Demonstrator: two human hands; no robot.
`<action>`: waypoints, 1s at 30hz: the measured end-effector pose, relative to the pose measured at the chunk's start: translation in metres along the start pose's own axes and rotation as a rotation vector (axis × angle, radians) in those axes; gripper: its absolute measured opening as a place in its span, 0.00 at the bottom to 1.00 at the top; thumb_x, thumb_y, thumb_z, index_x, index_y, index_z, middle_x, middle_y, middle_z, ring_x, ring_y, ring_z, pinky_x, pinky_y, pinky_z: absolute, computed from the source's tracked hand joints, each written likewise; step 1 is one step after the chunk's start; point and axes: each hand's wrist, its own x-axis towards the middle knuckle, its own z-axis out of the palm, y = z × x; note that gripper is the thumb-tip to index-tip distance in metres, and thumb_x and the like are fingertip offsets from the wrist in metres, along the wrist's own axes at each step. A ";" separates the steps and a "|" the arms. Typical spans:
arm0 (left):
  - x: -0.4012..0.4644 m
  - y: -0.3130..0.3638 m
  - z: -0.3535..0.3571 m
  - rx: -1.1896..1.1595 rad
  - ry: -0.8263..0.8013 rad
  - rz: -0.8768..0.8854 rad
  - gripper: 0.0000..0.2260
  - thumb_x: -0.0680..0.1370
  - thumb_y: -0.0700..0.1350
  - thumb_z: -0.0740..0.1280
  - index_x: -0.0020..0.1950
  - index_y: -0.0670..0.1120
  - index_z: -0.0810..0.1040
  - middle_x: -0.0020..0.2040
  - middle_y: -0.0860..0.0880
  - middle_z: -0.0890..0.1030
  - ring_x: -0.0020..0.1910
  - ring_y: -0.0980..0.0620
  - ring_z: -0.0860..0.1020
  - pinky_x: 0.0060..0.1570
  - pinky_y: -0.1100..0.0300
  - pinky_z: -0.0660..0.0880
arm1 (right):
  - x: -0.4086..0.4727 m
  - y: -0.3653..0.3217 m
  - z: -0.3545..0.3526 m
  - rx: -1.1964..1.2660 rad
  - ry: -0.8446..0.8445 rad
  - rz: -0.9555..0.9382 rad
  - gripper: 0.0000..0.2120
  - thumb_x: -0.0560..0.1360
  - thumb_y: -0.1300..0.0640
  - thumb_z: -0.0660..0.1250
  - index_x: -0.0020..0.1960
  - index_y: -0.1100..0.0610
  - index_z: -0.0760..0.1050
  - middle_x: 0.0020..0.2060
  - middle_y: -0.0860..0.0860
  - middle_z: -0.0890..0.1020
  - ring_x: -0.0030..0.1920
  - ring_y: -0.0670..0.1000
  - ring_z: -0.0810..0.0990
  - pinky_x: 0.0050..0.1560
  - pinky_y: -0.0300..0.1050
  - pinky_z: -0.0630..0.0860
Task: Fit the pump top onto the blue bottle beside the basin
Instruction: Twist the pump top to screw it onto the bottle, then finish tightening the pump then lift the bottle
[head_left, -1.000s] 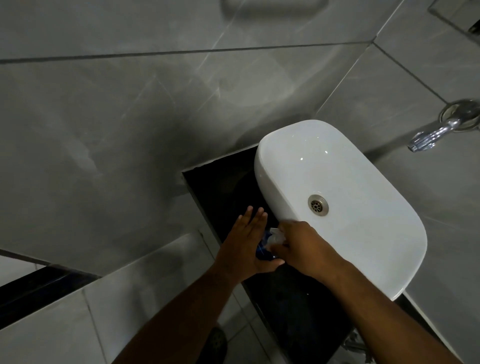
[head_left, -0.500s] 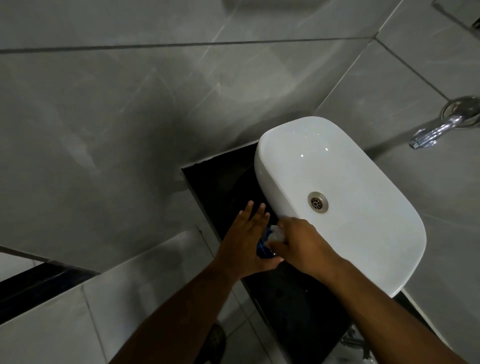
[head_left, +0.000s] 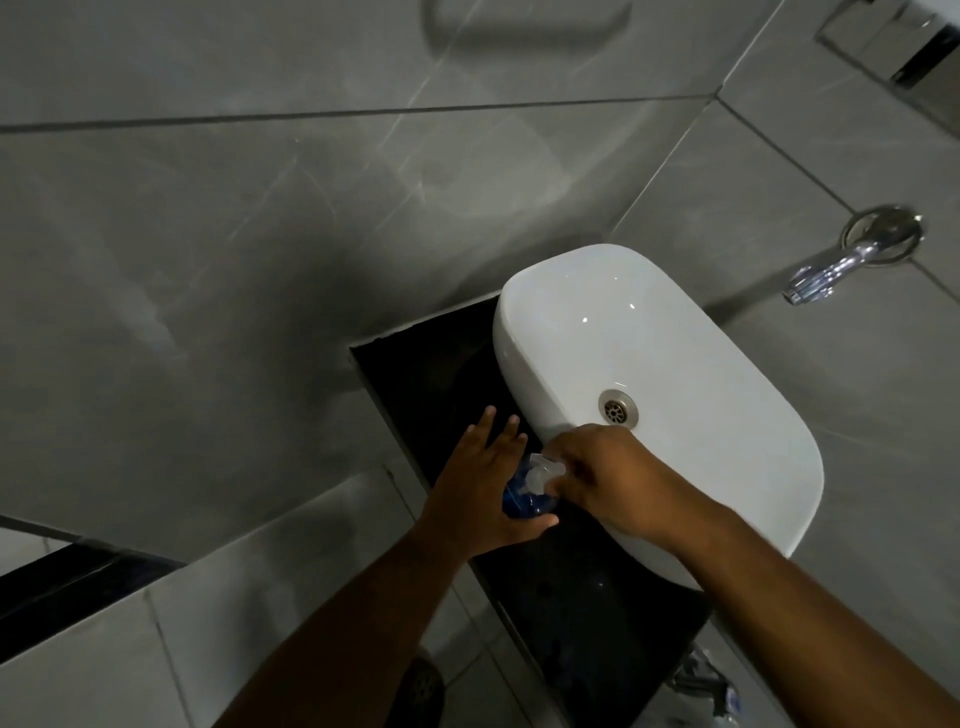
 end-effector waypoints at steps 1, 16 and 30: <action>0.000 0.000 0.000 -0.001 -0.004 -0.001 0.44 0.66 0.68 0.70 0.72 0.42 0.66 0.76 0.44 0.64 0.77 0.45 0.51 0.74 0.44 0.53 | -0.001 -0.001 0.000 -0.005 0.001 0.007 0.11 0.72 0.58 0.71 0.55 0.53 0.80 0.44 0.45 0.78 0.42 0.43 0.77 0.41 0.31 0.70; -0.003 0.001 -0.001 0.044 -0.011 0.005 0.46 0.67 0.69 0.67 0.75 0.42 0.62 0.77 0.42 0.62 0.77 0.42 0.52 0.73 0.42 0.55 | -0.009 0.002 0.009 0.061 0.048 0.022 0.17 0.73 0.64 0.69 0.59 0.50 0.79 0.51 0.49 0.80 0.46 0.41 0.75 0.43 0.23 0.68; -0.027 0.006 -0.023 -0.368 -0.190 -0.254 0.37 0.68 0.49 0.64 0.76 0.46 0.59 0.75 0.45 0.66 0.73 0.49 0.65 0.71 0.55 0.65 | -0.044 0.007 0.115 0.743 0.347 0.435 0.29 0.70 0.64 0.74 0.59 0.35 0.74 0.51 0.41 0.84 0.48 0.42 0.84 0.51 0.36 0.80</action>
